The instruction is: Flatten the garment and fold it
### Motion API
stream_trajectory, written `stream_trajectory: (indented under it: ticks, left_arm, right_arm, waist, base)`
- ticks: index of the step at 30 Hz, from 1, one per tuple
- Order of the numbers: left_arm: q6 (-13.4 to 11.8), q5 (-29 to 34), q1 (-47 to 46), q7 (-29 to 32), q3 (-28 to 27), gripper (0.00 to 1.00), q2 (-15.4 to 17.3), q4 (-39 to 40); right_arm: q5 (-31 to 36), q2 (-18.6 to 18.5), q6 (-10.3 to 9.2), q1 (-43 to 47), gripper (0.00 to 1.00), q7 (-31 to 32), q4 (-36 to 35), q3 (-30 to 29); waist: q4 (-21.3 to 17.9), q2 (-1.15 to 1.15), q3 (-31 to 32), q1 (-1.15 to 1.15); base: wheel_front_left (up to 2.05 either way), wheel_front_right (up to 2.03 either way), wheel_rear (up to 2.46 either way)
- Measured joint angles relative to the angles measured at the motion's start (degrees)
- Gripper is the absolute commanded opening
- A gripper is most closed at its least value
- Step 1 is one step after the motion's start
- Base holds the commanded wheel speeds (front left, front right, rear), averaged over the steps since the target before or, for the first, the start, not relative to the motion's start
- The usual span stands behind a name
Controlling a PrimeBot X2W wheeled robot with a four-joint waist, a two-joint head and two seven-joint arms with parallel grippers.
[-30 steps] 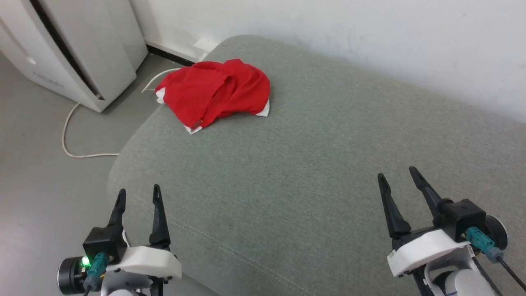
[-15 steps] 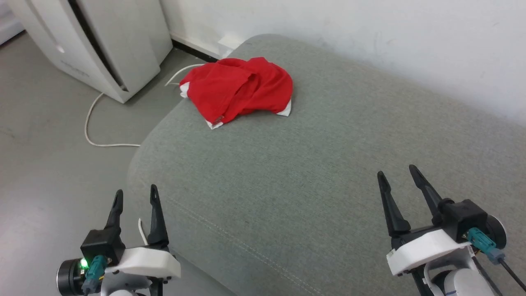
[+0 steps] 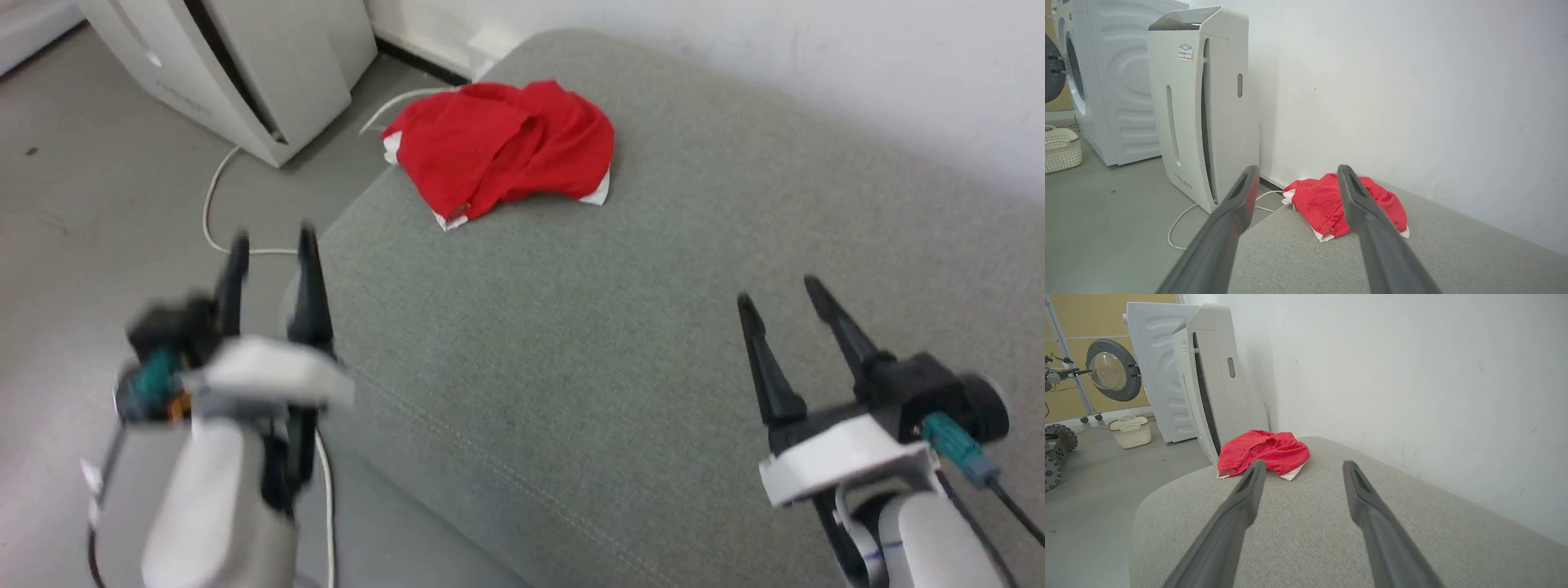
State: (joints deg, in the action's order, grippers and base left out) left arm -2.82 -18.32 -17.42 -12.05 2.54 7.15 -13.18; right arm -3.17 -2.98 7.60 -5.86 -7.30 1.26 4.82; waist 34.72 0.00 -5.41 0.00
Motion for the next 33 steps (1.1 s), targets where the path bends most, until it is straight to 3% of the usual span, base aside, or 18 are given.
stream_trajectory:
  ticks: [5, 9, 16, 20, 23, 33]
  left_arm:
    - [3.0, -3.6, -14.4, 1.8, -1.5, 1.00, 1.5, -8.2]
    - [4.8, -6.8, -24.3, 5.1, -4.0, 1.00, 4.5, -14.2]
    - [5.3, -9.2, -36.2, 14.4, -6.0, 1.00, 10.6, -18.8]
    - [5.4, -12.3, -39.6, 21.2, -7.5, 1.00, 12.3, -20.5]
    - [4.5, -14.3, -40.3, 27.5, -8.5, 1.00, 13.7, -21.7]
    - [-3.0, -17.0, -39.0, 43.8, -10.3, 1.00, 16.2, -21.0]
  right_arm:
    - [2.8, 0.1, 0.00, -3.9, 1.00, 2.3, -3.3, 0.7]
    - [4.3, 0.2, 0.00, -6.5, 1.00, 2.8, -5.1, 1.2]
    - [4.8, 0.2, 0.00, -10.3, 1.00, 2.5, -7.3, 0.7]
    - [4.5, 0.1, -0.05, -11.9, 1.00, 1.4, -7.4, 0.5]
    - [3.7, 0.2, -0.05, -12.8, 1.00, 0.4, -7.2, 0.9]
    - [1.3, 0.9, 0.04, -15.6, 1.00, -3.1, -6.3, 2.7]
  waist:
    - [-0.6, 0.00, -4.5, 0.01]
    - [-2.1, 0.00, -8.9, 0.01]
    - [-7.1, 0.00, -18.1, 0.02]
    - [-11.1, 0.00, -23.5, 0.02]
    - [-14.2, 0.00, -26.9, 0.02]
    - [-23.7, 0.00, -35.0, 0.00]
  base:
    - [0.00, 0.00, 0.00]
    - [0.00, 0.00, 0.00]
    - [0.00, 0.00, 0.00]
    - [0.00, 0.00, 0.00]
    - [0.00, 0.00, 0.00]
    - [0.00, 0.00, 0.00]
